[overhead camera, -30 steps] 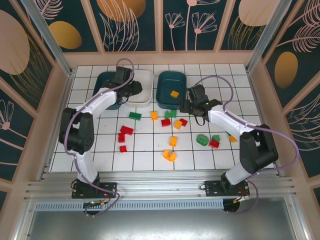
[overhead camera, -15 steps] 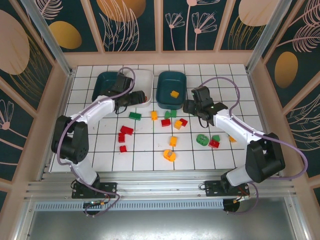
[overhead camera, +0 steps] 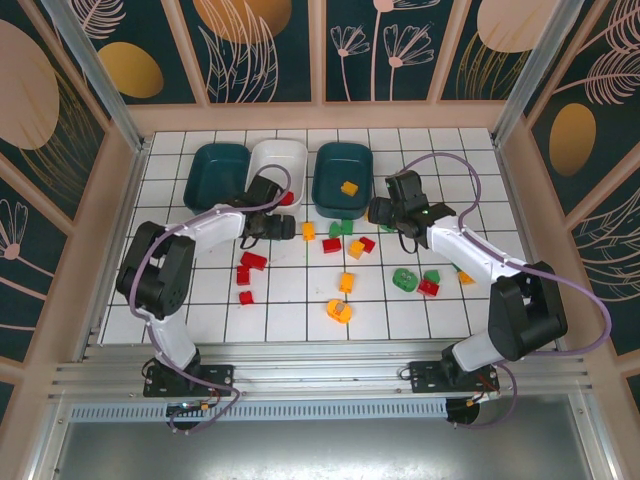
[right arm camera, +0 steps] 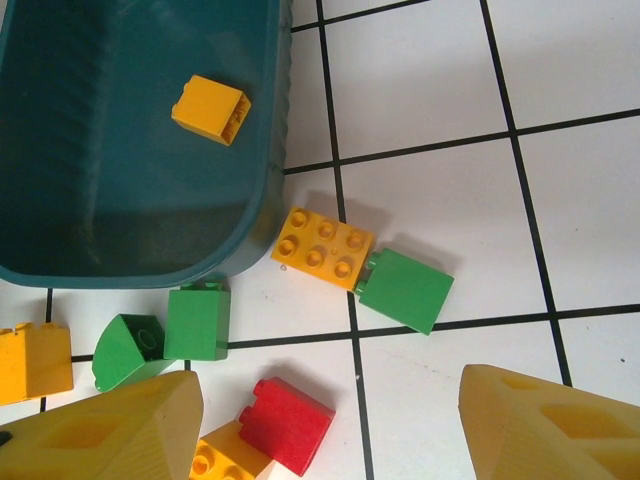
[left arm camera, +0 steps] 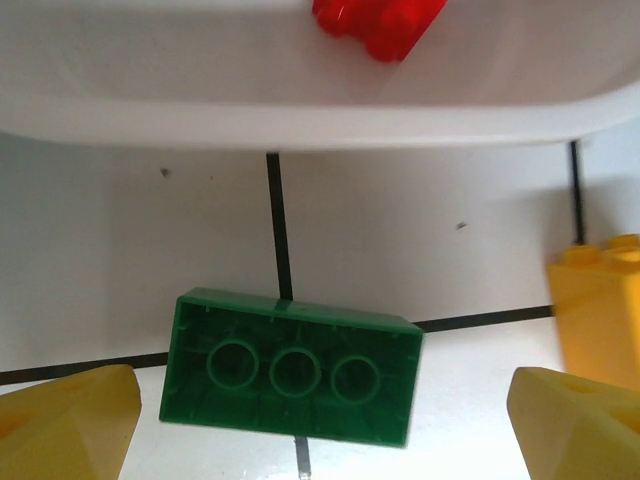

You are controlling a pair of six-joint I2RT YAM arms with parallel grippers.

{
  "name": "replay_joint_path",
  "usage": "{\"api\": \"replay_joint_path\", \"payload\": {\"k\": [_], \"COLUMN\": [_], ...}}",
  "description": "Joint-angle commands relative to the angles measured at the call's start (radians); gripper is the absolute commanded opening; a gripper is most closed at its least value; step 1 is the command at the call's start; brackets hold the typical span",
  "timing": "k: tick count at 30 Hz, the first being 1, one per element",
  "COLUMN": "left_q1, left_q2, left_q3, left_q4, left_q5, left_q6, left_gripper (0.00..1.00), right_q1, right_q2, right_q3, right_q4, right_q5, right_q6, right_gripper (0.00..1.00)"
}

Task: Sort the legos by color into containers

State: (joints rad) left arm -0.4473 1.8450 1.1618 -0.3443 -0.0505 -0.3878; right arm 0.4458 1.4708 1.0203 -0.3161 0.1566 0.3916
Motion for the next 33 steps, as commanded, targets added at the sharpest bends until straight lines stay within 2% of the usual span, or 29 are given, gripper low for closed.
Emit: {"api": "replay_joint_path", "payload": {"k": [1,5,8,15,22,33], "left_q1": [-0.006,-0.008,-0.01,-0.01,-0.011,-0.005], "left_q2": [0.047,0.094,0.131,0.132,0.056,-0.164], "left_q3": [0.042,0.059,0.084,0.081,0.053,0.12], "left_q4": [-0.018,-0.003,-0.013,-0.024,-0.039,-0.074], "left_q5": [-0.041,-0.043,-0.075,-0.077,-0.046,0.011], "left_q6": [0.042,0.056,0.064,0.053,0.034,-0.013], "left_gripper": [0.94,0.93,0.89,0.7,0.48,0.49], "right_q1": [-0.009,-0.016,-0.021,-0.029,-0.041,-0.057], "right_q2": [-0.027,-0.031,-0.031,-0.067,-0.066,-0.004], "right_q3": [-0.025,-0.04,-0.038,-0.066,-0.075,-0.035], "right_q4": [0.018,0.027,0.028,0.033,0.047,0.098], "right_q5": [0.008,0.004,0.0,-0.002,-0.02,-0.08], "right_q6": [-0.001,0.0,-0.002,0.002,0.0,0.006], "right_gripper": [0.69,0.69,0.69,0.68,0.67,0.67]}}
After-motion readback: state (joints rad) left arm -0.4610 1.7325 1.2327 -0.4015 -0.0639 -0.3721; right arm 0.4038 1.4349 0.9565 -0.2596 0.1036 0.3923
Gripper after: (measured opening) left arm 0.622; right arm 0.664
